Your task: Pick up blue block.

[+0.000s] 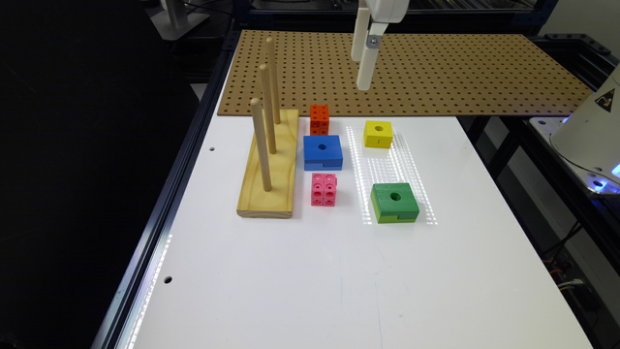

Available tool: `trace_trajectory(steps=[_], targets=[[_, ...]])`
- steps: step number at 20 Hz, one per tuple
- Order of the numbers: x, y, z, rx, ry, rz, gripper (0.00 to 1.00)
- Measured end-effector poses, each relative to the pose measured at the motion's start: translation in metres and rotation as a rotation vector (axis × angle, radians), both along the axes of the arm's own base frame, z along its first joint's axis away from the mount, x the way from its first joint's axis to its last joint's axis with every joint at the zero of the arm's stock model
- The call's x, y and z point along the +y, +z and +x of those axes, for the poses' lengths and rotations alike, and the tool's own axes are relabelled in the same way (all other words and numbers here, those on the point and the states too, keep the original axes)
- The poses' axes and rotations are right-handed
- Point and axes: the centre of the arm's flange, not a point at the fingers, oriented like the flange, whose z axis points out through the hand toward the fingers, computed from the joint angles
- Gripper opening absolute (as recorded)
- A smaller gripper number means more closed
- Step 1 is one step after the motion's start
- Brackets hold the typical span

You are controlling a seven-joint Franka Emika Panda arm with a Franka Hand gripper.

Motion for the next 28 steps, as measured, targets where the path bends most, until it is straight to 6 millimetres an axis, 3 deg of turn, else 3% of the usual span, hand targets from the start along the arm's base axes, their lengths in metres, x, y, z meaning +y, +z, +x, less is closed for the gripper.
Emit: trace_trajectory(steps=[12, 20, 28], targets=[[0.009, -0.004, 0.012, 0.003, 0.001, 0.003, 1.0], [0.013, -0.038, 0.02, 0.011, 0.002, 0.011, 1.0], [0.024, -0.041, 0.043, -0.002, 0.002, 0.021, 1.0]])
